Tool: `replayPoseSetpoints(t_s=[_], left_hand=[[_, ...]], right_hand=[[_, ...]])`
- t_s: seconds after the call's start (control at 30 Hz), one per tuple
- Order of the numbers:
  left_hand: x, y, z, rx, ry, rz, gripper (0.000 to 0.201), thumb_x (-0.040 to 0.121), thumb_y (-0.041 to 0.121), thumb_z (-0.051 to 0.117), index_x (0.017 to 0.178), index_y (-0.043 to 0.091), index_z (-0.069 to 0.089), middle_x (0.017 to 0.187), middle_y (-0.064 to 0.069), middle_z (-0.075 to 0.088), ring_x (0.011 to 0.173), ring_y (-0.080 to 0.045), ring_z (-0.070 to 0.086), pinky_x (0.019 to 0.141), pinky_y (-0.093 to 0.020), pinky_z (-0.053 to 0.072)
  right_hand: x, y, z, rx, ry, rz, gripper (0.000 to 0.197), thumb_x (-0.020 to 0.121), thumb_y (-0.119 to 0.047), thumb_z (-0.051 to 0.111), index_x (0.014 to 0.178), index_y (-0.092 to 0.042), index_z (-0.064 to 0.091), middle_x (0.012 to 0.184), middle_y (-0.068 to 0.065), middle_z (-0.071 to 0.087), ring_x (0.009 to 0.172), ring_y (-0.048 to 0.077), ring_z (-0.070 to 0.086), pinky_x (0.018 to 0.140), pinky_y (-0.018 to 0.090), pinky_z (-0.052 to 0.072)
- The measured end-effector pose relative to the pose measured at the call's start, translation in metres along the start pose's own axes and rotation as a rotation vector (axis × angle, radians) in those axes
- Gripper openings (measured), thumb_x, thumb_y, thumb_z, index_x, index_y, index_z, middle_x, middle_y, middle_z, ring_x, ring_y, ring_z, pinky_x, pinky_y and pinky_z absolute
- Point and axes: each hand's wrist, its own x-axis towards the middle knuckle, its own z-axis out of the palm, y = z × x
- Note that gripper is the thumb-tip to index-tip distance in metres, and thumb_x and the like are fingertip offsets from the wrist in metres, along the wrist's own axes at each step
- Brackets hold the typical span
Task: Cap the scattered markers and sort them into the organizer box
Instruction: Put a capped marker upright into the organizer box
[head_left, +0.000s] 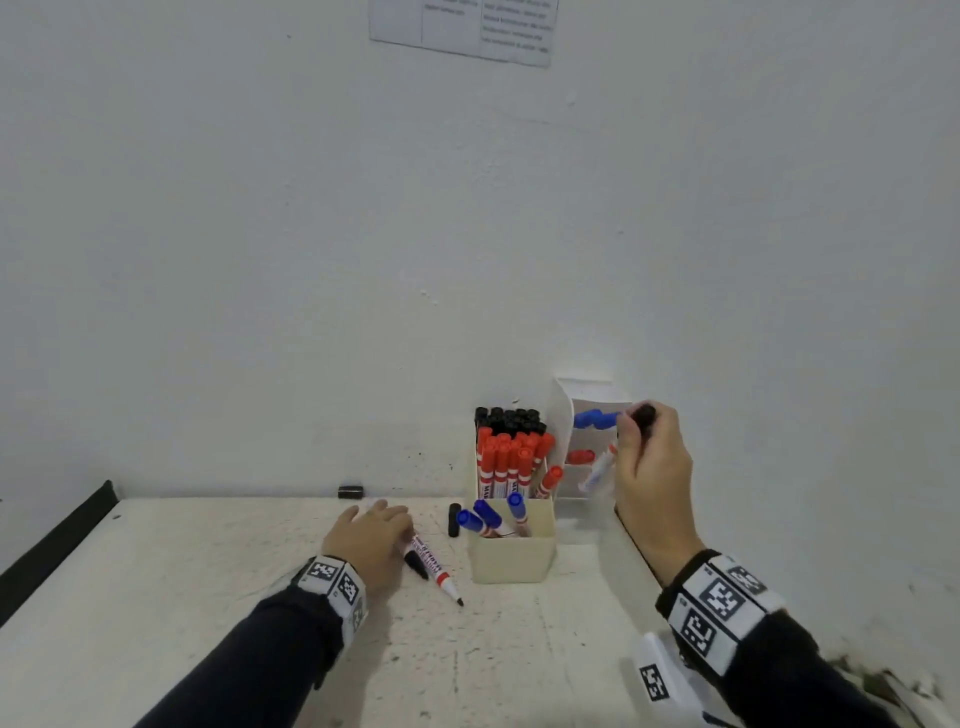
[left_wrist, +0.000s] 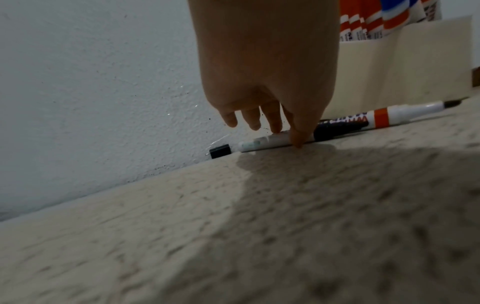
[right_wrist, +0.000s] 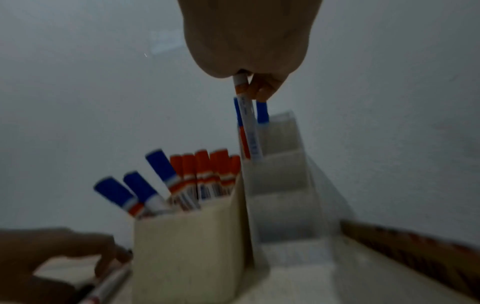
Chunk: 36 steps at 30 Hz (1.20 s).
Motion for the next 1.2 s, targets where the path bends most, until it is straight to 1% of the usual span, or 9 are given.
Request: replayPoseSetpoints(t_s=[0.13,0.23,0.37,0.47,0.57,0.73,0.87,1.03,1.2], left_hand=[[-0.002,-0.004,-0.003,0.037,0.096,0.027,0.013,0.092,0.018,0.04,0.093,0.03,0.046,0.102,0.011,0.053,0.095,-0.01,0.047,0.107,-0.033,0.031],[-0.005,-0.008,-0.001,0.065,0.094,0.079,0.026,0.091,0.018,0.043,0.113,0.03,0.05,0.121,0.01,0.053,0.106,-0.01,0.05,0.098,-0.026,0.034],[-0.006,-0.012,0.003,0.074,0.026,0.102,0.048,0.094,0.018,0.04,0.137,0.039,0.036,0.142,0.01,0.039,0.132,-0.011,0.035,0.111,-0.036,0.027],[-0.007,-0.009,0.002,0.048,0.079,0.119,0.046,0.093,0.017,0.041,0.135,0.035,0.037,0.138,0.011,0.045,0.125,-0.011,0.044,0.106,-0.031,0.03],[-0.01,-0.009,-0.003,0.039,0.11,0.095,0.032,0.093,0.018,0.039,0.122,0.031,0.045,0.122,0.009,0.055,0.104,-0.014,0.056,0.094,-0.026,0.035],[-0.017,-0.02,-0.006,0.158,0.045,0.059,0.032,0.092,0.027,0.039,0.12,0.037,0.053,0.12,0.008,0.051,0.114,-0.016,0.045,0.1,-0.032,0.032],[-0.025,-0.023,-0.005,0.198,0.062,0.032,0.03,0.092,0.029,0.038,0.116,0.032,0.056,0.12,0.006,0.049,0.115,-0.018,0.041,0.101,-0.035,0.031],[-0.038,-0.035,-0.015,-0.008,0.094,-0.09,0.022,0.096,0.036,0.035,0.112,0.026,0.046,0.101,0.008,0.058,0.09,-0.015,0.055,0.084,-0.03,0.04],[-0.049,-0.067,-0.025,-0.542,0.068,-0.363,0.03,0.095,0.04,0.046,0.106,0.016,0.059,0.092,-0.002,0.069,0.062,-0.015,0.061,0.065,-0.027,0.052]], right_hand=[[-0.026,0.033,0.006,-0.15,0.058,-0.009,0.01,0.092,-0.007,0.048,0.1,-0.002,0.052,0.097,0.006,0.046,0.078,0.004,0.045,0.077,0.006,0.039],[-0.038,0.048,0.016,-0.21,0.021,0.041,0.016,0.089,-0.002,0.055,0.104,0.002,0.054,0.099,0.004,0.047,0.084,0.015,0.05,0.077,0.023,0.044],[-0.044,0.055,0.029,-0.172,-0.078,0.196,0.016,0.088,-0.007,0.058,0.094,-0.017,0.048,0.088,0.002,0.06,0.08,0.018,0.059,0.072,0.022,0.045],[-0.046,0.064,0.034,-0.227,-0.149,0.276,0.01,0.088,-0.007,0.058,0.09,-0.015,0.053,0.093,0.01,0.066,0.081,0.02,0.06,0.073,0.023,0.042],[-0.048,0.064,0.036,-0.222,-0.156,0.321,0.017,0.088,-0.01,0.058,0.105,-0.007,0.057,0.105,0.012,0.065,0.089,0.02,0.059,0.079,0.027,0.044],[-0.048,0.033,0.036,-0.273,0.15,0.172,0.026,0.088,-0.024,0.052,0.102,-0.001,0.051,0.098,0.005,0.045,0.086,0.013,0.044,0.075,0.028,0.043],[-0.041,-0.014,0.045,-0.017,0.219,-0.054,0.013,0.084,-0.033,0.04,0.088,-0.021,0.041,0.081,-0.011,0.038,0.07,0.003,0.039,0.065,0.011,0.036],[-0.047,-0.078,0.069,0.223,-0.074,-0.242,0.01,0.085,-0.024,0.047,0.078,-0.029,0.042,0.056,-0.009,0.04,0.05,0.005,0.039,0.048,0.01,0.032],[-0.067,-0.084,0.129,0.019,-0.648,0.007,0.009,0.088,-0.015,0.05,0.087,-0.023,0.054,0.068,-0.006,0.053,0.058,0.005,0.046,0.055,0.015,0.035]])
